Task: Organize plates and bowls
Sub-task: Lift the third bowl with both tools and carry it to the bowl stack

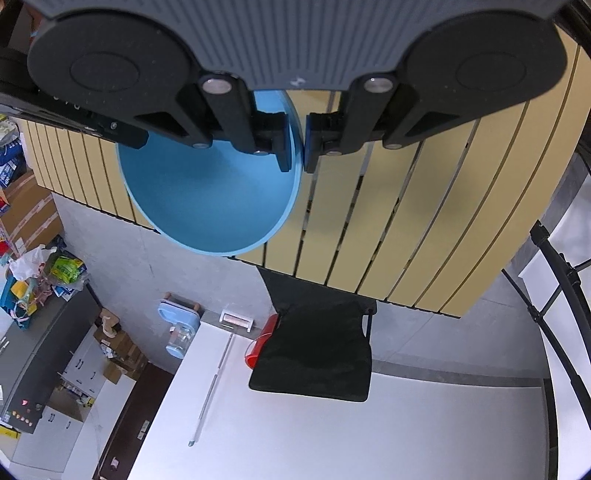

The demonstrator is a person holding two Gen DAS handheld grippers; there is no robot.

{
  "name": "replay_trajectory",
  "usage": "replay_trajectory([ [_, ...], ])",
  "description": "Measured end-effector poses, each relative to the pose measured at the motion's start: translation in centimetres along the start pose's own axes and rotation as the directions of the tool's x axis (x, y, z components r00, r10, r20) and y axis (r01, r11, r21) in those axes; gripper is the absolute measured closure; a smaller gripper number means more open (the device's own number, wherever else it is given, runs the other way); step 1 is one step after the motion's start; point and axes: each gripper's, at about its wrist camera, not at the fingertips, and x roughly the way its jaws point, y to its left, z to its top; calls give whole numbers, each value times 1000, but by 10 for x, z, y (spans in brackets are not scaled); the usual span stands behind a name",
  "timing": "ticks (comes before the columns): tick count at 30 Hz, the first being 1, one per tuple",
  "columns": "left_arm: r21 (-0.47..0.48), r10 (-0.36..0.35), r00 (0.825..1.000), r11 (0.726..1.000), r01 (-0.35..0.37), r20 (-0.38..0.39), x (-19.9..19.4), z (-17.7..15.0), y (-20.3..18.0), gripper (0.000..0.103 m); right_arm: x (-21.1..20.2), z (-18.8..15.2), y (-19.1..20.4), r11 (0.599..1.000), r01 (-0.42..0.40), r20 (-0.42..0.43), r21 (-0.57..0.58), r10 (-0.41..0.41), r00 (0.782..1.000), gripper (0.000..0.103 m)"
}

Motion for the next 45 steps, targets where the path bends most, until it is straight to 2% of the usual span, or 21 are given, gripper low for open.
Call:
replay_trajectory([
  [25,77,-72,997,995,70,21,-63,-50,-77,95,-113,-53,-66,997,34,97,68,-40,995,96],
  [45,179,-137,990,975,130,26,-94,-93,-167,95,-189,-84,-143,987,88,163,135,-109,980,96],
])
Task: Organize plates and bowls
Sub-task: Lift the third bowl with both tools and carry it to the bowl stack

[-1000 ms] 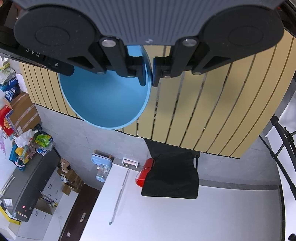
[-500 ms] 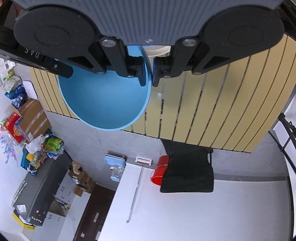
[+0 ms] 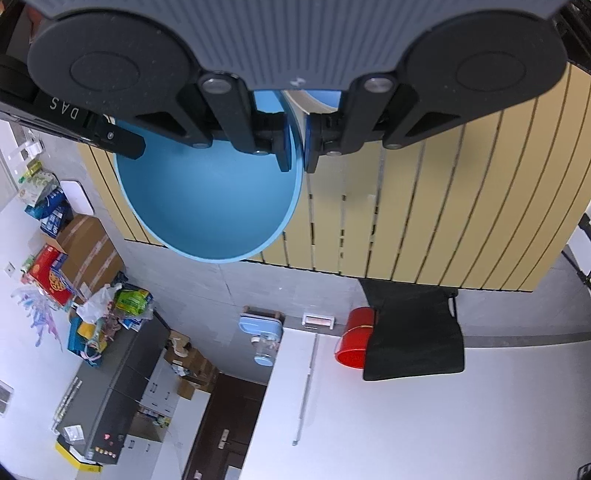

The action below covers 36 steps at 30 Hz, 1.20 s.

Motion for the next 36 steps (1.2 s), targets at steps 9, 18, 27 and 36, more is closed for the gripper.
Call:
replay_trajectory([
  [9,49,-16,1000,999,17,-26,14,-8,-39,95,-14,-5,-45,999,25,14,46,-25,1000,96],
  [18,105,-10,999,994,15,-50,31,-16,-75,95,-15,-10,-90,994,24,21,107,-26,999,96],
  [27,165,4,997,986,9,-76,55,-27,-116,95,-10,-14,-135,988,24,26,152,-28,999,96],
  [36,220,8,992,975,20,-124,90,-41,-152,95,2,-19,-184,978,52,13,202,-55,998,96],
])
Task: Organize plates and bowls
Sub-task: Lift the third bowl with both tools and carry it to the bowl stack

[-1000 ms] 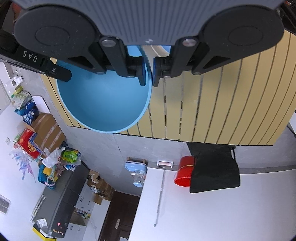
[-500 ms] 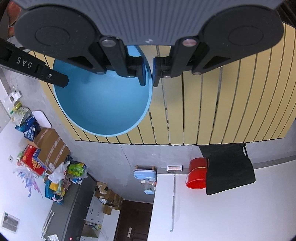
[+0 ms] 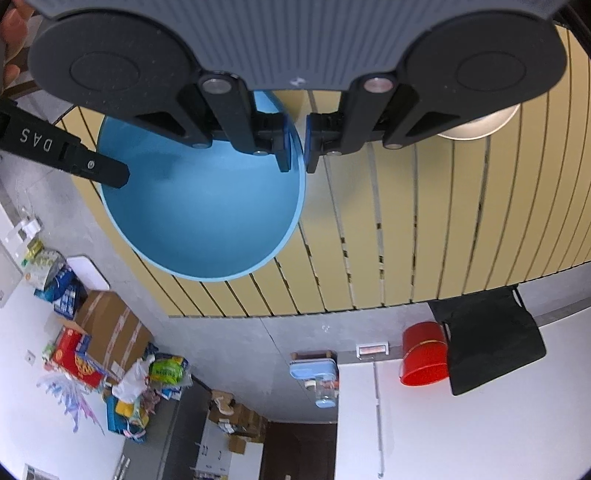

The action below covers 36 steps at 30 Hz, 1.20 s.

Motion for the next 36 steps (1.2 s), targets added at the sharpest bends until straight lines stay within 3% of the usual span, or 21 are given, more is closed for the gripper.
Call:
replay_trajectory([
  [12,31,8,997,1000,-6,-75,48,-5,-19,95,37,-3,-36,999,26,-55,25,-24,998,96],
  [36,49,14,990,999,-8,-138,86,-11,-19,95,73,-18,-39,998,67,-112,11,-65,992,96],
])
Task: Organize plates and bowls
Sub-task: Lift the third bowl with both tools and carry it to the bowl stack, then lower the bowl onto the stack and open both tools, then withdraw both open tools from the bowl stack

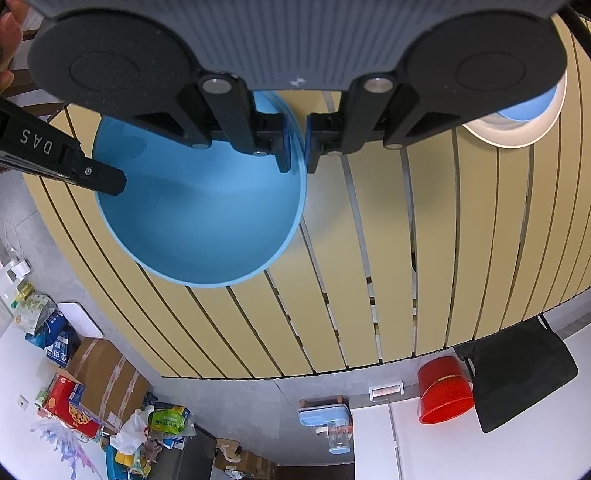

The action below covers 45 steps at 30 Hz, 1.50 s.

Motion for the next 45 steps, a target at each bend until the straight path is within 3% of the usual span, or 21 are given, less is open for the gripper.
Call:
replay_trajectory([
  [10,6,-5,1000,1000,5,5,0,0,-2,94,4,-1,4,1000,1,-3,5,-1,1000,96],
  [16,-4,-18,999,1000,18,31,-8,-5,3,91,-2,-5,3,1000,-10,18,13,9,1000,89],
  [18,-16,-19,999,1000,20,49,-15,-6,7,79,-7,-8,4,1000,-13,31,12,12,999,85],
  [20,-27,-16,997,999,18,76,-24,-9,12,67,-14,-11,5,1000,-10,51,12,10,999,71],
  [24,-41,-21,991,999,27,130,-42,-16,23,59,-29,-20,8,1000,-14,101,6,13,995,52],
  [31,-78,-33,980,996,49,194,-71,-35,42,31,-55,-37,10,999,-32,160,0,31,987,13],
  [33,-85,-32,975,995,52,219,-80,-42,46,22,-62,-42,11,1000,-31,166,4,30,986,13],
  [36,-81,-42,965,995,65,259,-95,-56,52,17,-72,-52,13,1000,-22,174,4,21,984,3],
  [39,-66,-40,951,996,63,306,-108,-74,55,1,-84,-66,15,1000,-4,192,-7,5,981,0],
  [45,-17,-45,936,998,55,349,-124,-107,53,0,-102,-90,18,1000,-6,200,-12,8,980,0],
])
